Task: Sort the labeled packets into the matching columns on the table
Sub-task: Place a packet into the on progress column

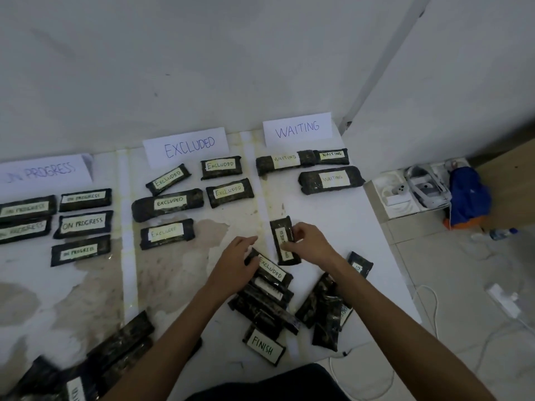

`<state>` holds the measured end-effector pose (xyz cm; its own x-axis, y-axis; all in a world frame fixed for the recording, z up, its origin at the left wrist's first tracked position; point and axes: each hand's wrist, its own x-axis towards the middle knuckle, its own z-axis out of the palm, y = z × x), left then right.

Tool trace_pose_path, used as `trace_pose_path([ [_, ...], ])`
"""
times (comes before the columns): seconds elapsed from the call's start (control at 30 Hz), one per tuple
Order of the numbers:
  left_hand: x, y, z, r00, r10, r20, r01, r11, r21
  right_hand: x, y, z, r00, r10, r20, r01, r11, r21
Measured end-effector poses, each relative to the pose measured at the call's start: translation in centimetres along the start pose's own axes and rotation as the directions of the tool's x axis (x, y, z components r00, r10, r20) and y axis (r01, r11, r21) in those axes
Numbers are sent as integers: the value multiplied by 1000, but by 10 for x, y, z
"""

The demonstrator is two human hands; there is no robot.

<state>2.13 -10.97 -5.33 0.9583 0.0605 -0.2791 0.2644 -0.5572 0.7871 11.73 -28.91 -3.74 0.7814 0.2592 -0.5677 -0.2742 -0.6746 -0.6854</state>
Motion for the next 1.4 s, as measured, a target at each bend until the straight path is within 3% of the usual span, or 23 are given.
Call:
trace_pose_path([
  [0.07, 1, 6, 2, 999, -32, 4, 32, 998, -45, -2, -12, 7, 998, 40, 52, -51, 973, 226],
  [0.13, 2, 12, 2, 999, -44, 7, 44, 998, -53, -3, -22, 17, 993, 66, 98, -96, 934, 344],
  [0.4, -3, 9, -5, 992, -58, -111, 57, 998, -15, -8, -42, 45, 978, 115, 175, -184, 871, 455],
  [0.53, -9, -2, -11, 985, -65, -161, 72, 997, 33, -8, -48, 60, 978, 80, 190, -145, 922, 359],
  [0.7, -26, -32, -34, 983, -24, -180, 60, 978, 199, -14, -58, 81, 990, -86, 116, 72, 990, 121],
  [0.8, -43, -54, -57, 981, -72, -179, 112, 968, 226, -15, -64, 96, 972, -137, 188, 138, 990, 11],
  [0.93, -71, -88, -93, 970, -158, -183, 201, 948, 247, -19, -74, 122, 948, -185, 261, 220, 969, -114],
  [1.4, -164, -187, -201, 926, -222, -306, 302, 921, 245, -37, -129, 254, 851, -298, 433, 456, 827, -328],
])
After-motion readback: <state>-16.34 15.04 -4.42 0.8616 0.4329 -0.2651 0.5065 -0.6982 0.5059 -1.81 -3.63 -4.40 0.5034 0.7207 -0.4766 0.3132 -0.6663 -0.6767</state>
